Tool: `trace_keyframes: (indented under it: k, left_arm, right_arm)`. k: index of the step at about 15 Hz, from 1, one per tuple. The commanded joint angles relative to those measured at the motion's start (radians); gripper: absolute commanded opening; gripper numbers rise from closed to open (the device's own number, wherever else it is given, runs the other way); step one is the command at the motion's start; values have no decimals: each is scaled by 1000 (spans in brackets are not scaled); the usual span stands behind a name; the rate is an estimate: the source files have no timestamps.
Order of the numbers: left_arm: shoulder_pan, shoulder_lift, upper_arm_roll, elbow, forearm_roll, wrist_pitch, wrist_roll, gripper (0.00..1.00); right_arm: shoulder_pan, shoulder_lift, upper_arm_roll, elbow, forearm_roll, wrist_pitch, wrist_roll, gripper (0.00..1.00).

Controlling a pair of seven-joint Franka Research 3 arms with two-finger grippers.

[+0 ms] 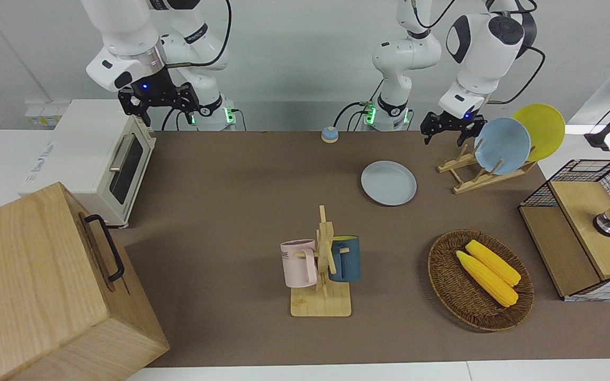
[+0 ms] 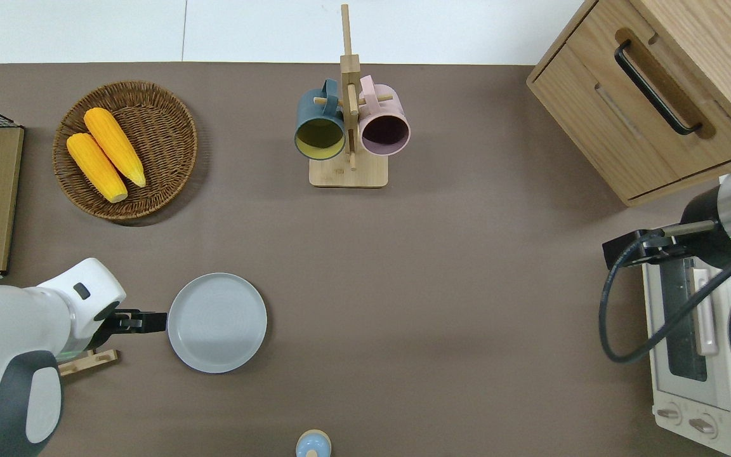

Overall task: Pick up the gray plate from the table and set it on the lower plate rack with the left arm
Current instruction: 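Grasp the near rim of the gray plate with the left gripper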

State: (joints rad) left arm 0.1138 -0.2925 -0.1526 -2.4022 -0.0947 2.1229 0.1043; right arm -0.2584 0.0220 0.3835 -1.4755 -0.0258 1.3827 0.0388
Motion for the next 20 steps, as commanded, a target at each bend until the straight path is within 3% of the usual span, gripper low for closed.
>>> trace_keyframes:
  k: [1,4,17,19,20]
  left_arm:
    - [6,-30,2,-130,-40,144,-30,991]
    - [-3,-17,-4,-192,-40,232,-98,989]
    - [-8,107,-8,-259,-39,397,-104,977]
    - [-8,113,-10,-259,-39,404,-106,939]
    - [-8,113,-10,-259,-39,404,-106,869]
  right_arm:
    - [-24,-4,21,7,-6,-11,12,983]
    - [-24,-2,21,7,-6,-13,12,983]
    - [-24,-4,20,7,-6,-11,12,983]
    - [-24,-2,21,6,-6,-11,12,983]
    - [-24,-2,21,7,-6,-11,12,983]
